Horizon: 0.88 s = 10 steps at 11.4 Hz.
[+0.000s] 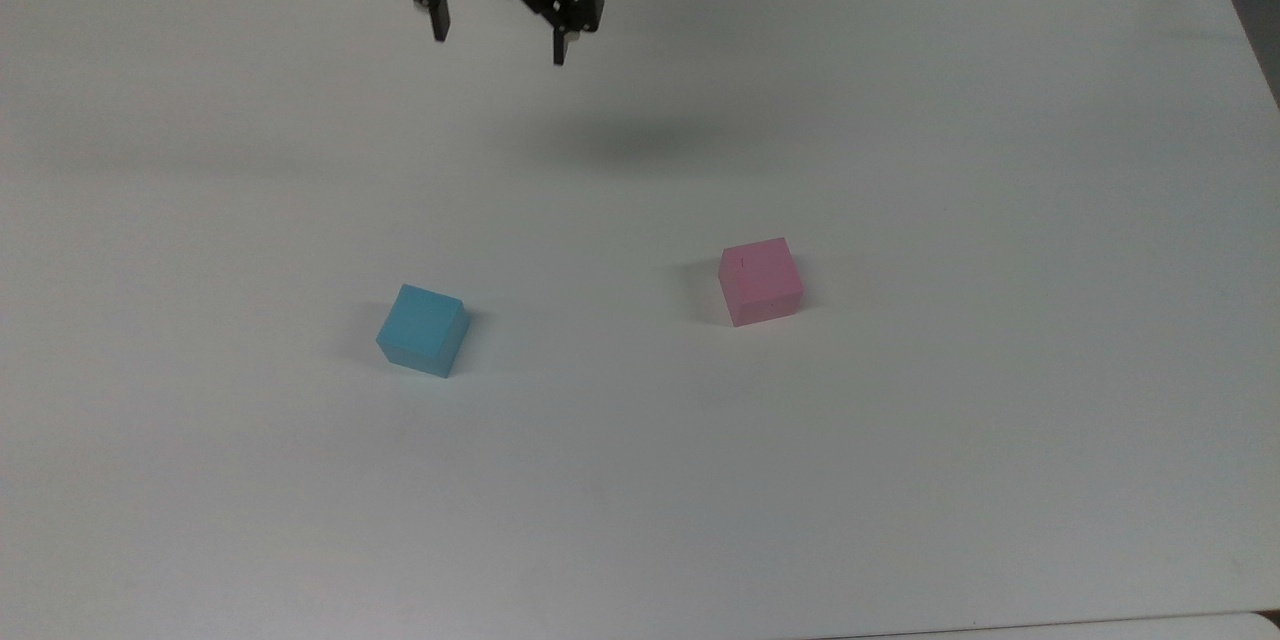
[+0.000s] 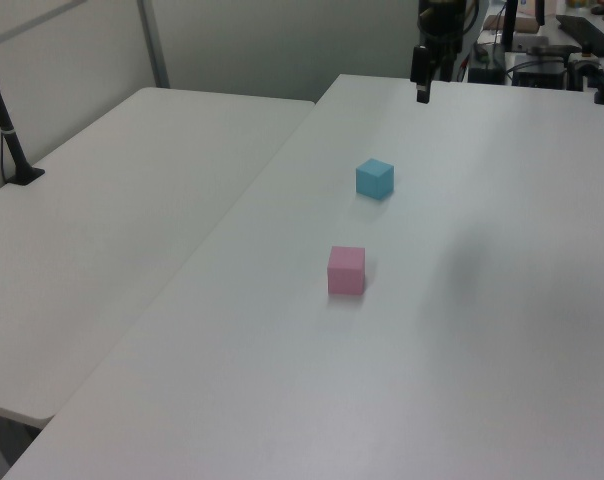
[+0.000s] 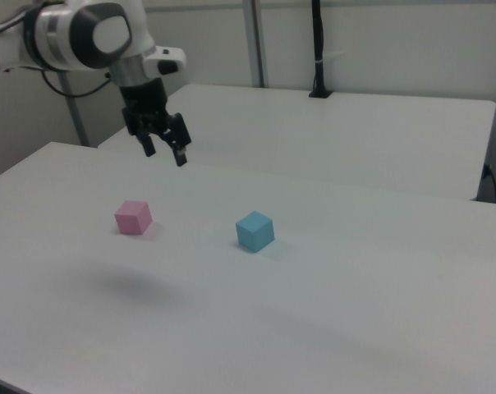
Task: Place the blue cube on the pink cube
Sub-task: 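Move the open gripper toward the light-blue cube, then lower the gripper around the light-blue cube and close it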
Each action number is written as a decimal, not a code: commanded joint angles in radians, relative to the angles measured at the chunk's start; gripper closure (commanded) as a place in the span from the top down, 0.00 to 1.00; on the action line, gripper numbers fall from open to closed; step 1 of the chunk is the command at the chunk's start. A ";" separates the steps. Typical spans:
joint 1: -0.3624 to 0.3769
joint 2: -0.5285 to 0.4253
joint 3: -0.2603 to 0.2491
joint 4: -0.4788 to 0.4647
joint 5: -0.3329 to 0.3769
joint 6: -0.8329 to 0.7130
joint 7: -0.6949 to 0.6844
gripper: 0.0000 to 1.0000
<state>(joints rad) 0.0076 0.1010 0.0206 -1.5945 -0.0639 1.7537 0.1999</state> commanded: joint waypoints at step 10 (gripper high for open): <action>-0.095 0.459 -0.019 0.079 -0.080 0.507 0.107 1.00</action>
<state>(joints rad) -0.1031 0.5074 0.0118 -1.5338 -0.0934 2.2135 0.2504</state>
